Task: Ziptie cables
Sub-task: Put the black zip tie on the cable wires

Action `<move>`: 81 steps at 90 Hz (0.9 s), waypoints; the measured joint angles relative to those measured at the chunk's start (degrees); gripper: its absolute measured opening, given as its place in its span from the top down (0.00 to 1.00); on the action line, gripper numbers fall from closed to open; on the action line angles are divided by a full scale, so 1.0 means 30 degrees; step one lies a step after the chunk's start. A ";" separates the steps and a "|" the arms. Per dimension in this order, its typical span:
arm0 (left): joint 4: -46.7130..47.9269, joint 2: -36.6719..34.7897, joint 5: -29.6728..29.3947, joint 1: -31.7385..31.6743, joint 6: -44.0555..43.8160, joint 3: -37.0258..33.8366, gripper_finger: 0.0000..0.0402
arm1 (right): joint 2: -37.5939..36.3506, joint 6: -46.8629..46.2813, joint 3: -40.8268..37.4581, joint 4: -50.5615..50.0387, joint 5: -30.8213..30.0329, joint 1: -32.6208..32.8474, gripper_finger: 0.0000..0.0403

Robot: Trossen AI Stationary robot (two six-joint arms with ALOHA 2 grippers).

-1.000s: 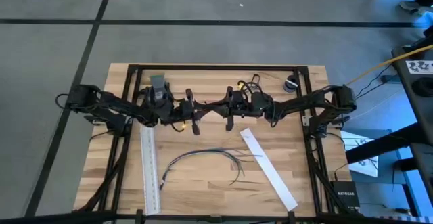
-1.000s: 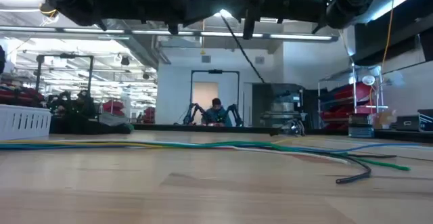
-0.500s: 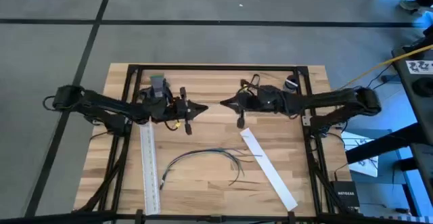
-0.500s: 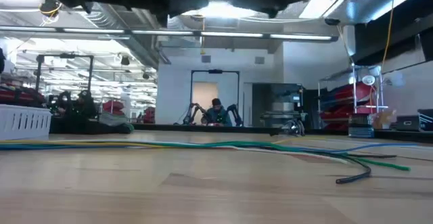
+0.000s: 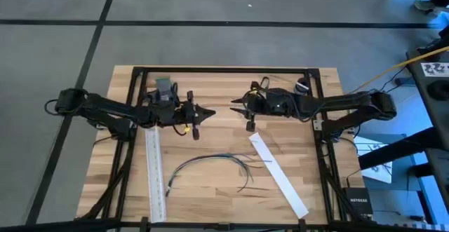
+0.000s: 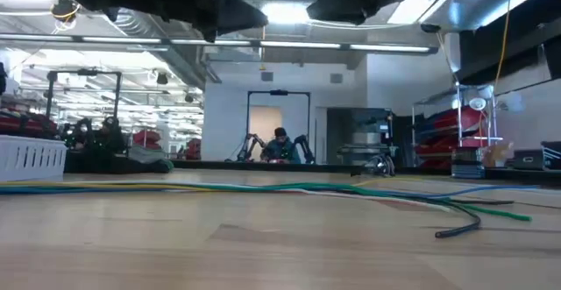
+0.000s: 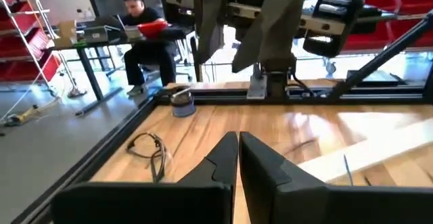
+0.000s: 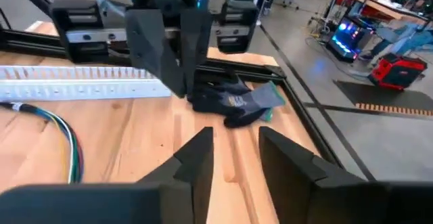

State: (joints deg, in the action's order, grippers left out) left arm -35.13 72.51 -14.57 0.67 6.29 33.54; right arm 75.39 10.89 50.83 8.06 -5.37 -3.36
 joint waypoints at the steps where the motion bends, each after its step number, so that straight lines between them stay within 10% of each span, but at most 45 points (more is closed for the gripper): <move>1: -0.0002 0.0000 0.0000 -0.0014 -0.0002 0.0000 1.00 | 0.0005 -0.0010 0.0000 0.0005 0.0016 0.0000 0.73; 40: 0.4501 0.0005 0.0007 -0.0502 -0.3871 -0.0007 0.72 | 0.1325 -0.4945 -0.0259 -0.8681 -0.1843 -0.0175 0.71; 81: 0.5625 0.0015 0.0000 -0.0453 -0.4054 -0.0043 0.68 | 0.5772 -0.8569 -0.2535 -0.6560 -0.1487 -0.0138 0.71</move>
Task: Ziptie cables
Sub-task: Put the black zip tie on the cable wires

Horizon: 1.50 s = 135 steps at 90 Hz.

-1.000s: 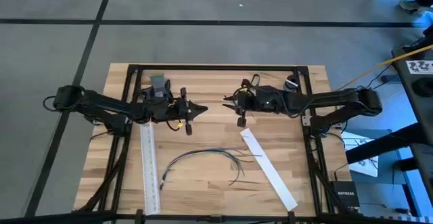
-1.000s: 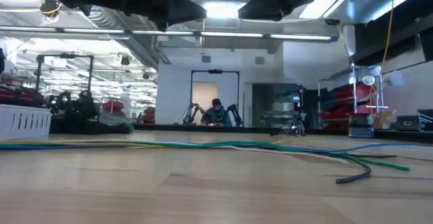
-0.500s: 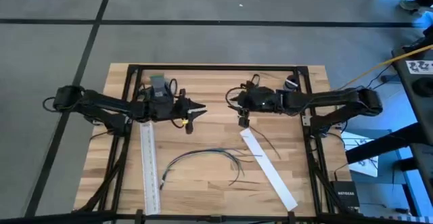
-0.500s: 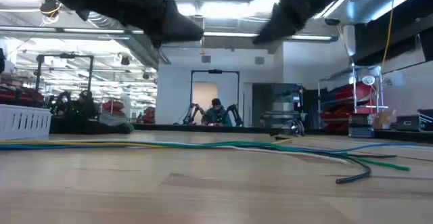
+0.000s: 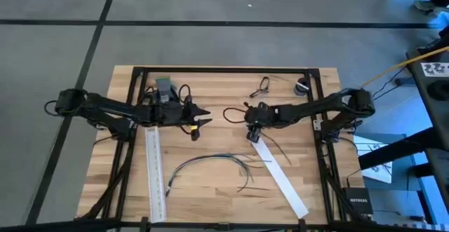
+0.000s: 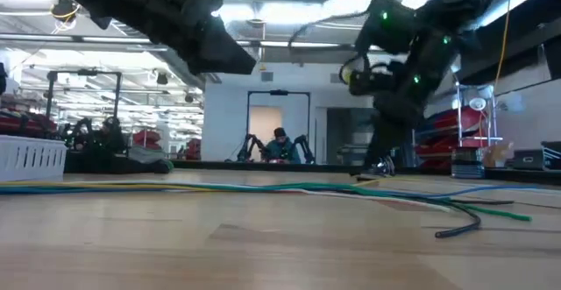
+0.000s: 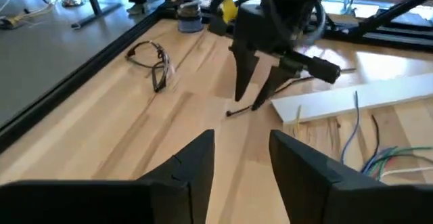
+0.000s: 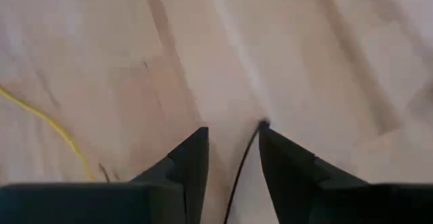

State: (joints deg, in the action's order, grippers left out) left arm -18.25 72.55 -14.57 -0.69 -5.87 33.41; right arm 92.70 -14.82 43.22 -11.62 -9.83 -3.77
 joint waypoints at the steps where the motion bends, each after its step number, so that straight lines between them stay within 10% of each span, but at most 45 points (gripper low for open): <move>1: 0.0005 0.0000 0.0000 0.0000 -0.0001 -0.0010 0.68 | 0.0071 -0.0013 0.0000 0.0126 -0.0026 0.0000 0.71; 41: 0.0214 0.0000 0.0000 0.0153 0.0013 -0.0044 0.68 | 0.2170 -0.1467 0.0121 0.1378 -0.0380 -0.0362 0.99; 86: 0.0414 0.0007 0.0000 0.0153 0.0019 -0.0044 0.68 | 0.0902 0.1529 0.1324 0.4165 0.1815 -0.0364 1.00; 117: 0.1071 0.0007 0.0000 0.0152 0.0030 -0.0044 0.68 | 0.0147 -0.0061 0.3918 -0.4707 -0.0327 -0.0421 0.99; 135: 0.1479 0.0007 0.0000 0.0146 0.0342 -0.0044 0.68 | 0.0147 -0.1343 0.0896 -0.2236 -0.0450 -0.0386 0.85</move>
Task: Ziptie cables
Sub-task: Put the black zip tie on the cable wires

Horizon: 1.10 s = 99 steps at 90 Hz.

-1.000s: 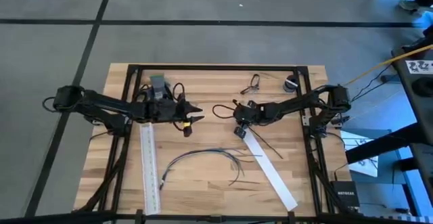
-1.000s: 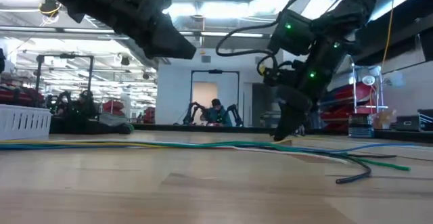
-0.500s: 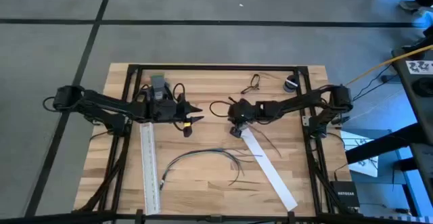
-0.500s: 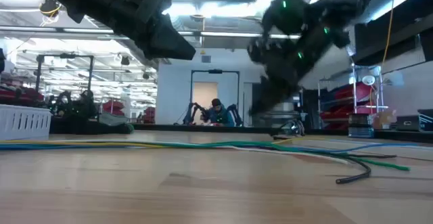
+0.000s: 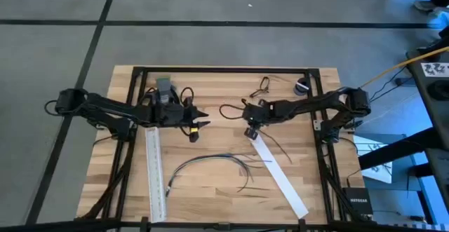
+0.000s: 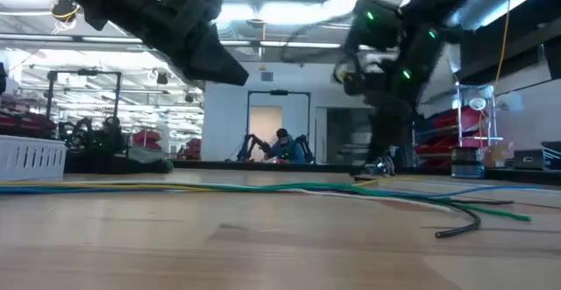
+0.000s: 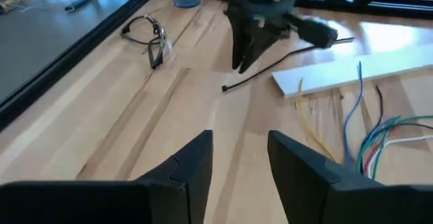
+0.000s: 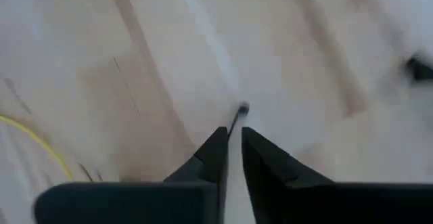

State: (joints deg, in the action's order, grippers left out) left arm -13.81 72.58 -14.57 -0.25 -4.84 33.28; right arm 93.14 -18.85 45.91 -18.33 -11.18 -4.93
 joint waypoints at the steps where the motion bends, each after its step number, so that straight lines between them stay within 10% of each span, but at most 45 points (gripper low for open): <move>1: -0.0004 0.0000 0.0000 0.0000 0.0027 0.0000 0.68 | 0.0000 -0.0046 -0.0216 0.0428 -0.0051 0.0000 0.84; 39: -0.0213 0.0000 0.0000 0.0000 0.0202 0.0000 0.68 | 0.0514 -0.1520 -0.6821 1.3791 -0.1587 0.0044 0.74; 62: -0.0638 0.0000 0.0000 0.0000 0.0204 0.0000 0.68 | 0.2067 -0.0561 -0.6849 1.4640 -0.2235 0.0022 0.98; 99: -0.0615 0.0000 0.0000 0.0003 0.0037 0.0000 0.68 | 0.2390 -0.0592 -0.6516 1.8699 0.0420 0.0001 1.00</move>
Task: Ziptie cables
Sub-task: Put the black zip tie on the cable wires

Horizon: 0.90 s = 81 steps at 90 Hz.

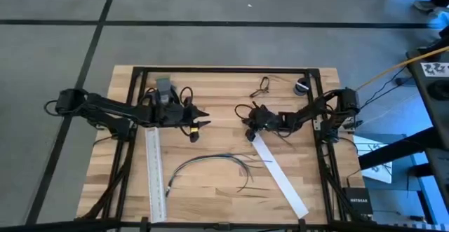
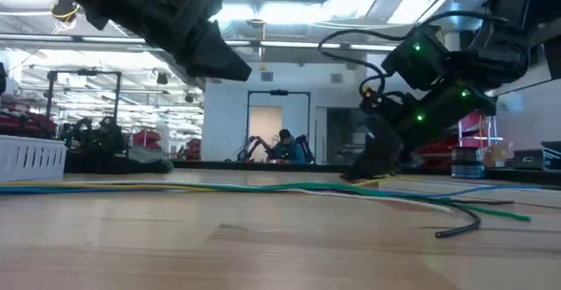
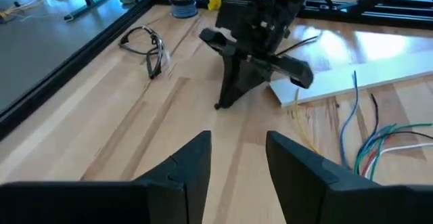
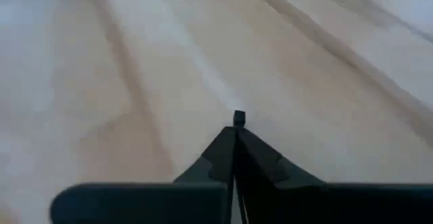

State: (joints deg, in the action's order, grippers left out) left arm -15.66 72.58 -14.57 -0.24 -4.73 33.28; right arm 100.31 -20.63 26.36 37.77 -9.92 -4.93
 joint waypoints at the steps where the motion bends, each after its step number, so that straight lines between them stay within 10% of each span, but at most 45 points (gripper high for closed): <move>1: 0.0000 0.0000 0.0000 0.0010 0.0000 0.0000 0.68 | 0.0000 0.0026 0.0056 0.0154 0.0056 0.0004 1.00; 42: -0.0302 -0.0005 -0.0240 0.0281 0.0235 -0.0195 0.68 | -0.1134 0.0533 0.2593 0.5770 0.1297 -0.0154 1.00; 81: -1.3020 0.3420 0.0198 -0.0190 -0.0310 -0.2641 0.68 | -0.1508 0.2340 0.6538 0.6823 0.2239 0.0014 1.00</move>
State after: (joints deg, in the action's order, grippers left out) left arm -54.72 82.83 -13.97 -0.81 -5.66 25.36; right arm 95.79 -13.61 45.98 58.24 -3.20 -4.89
